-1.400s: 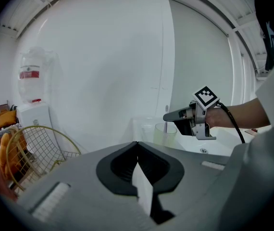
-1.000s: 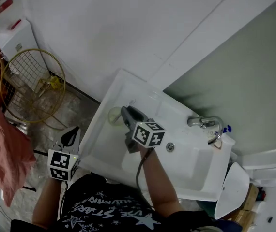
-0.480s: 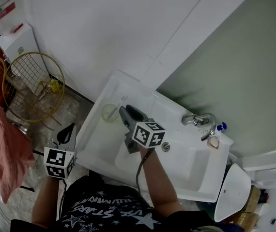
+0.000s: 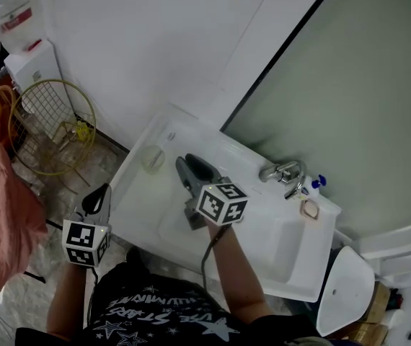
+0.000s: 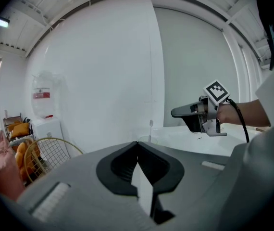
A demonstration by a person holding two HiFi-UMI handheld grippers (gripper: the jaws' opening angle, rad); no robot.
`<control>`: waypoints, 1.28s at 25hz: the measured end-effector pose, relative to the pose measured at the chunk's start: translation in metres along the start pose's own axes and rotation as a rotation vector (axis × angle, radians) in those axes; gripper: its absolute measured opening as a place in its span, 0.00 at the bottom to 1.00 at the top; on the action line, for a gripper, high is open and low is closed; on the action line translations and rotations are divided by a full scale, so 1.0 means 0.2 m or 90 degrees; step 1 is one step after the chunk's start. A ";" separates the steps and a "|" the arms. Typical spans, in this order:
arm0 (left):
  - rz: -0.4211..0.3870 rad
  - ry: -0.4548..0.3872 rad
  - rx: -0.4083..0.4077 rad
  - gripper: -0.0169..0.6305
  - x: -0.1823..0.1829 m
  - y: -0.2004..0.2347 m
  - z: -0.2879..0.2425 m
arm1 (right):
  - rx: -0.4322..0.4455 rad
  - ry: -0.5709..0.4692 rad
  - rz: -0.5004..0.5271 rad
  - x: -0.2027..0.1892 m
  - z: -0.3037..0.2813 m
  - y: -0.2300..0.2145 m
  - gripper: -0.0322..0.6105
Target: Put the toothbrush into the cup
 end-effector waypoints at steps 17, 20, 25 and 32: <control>0.011 -0.010 0.034 0.04 0.04 -0.43 0.32 | 0.017 0.025 0.000 -0.16 0.50 0.01 0.05; 0.013 -0.005 0.036 0.04 0.02 -0.50 0.37 | 0.027 0.036 0.006 -0.22 0.57 0.02 0.05; 0.023 -0.003 0.045 0.04 -0.02 -0.62 0.47 | 0.037 0.046 0.010 -0.29 0.70 0.04 0.05; 0.032 -0.002 0.048 0.04 -0.06 -0.81 0.60 | 0.050 0.064 0.005 -0.44 0.90 0.07 0.05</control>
Point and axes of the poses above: the fingertips, and each gripper's own axes: z backward along the fingers, y to its left, x out of its top, the point moved 6 cm from there along z, backward along the fingers, and after that the axes turned 14 degrees about -z, right-handed, at the moved point
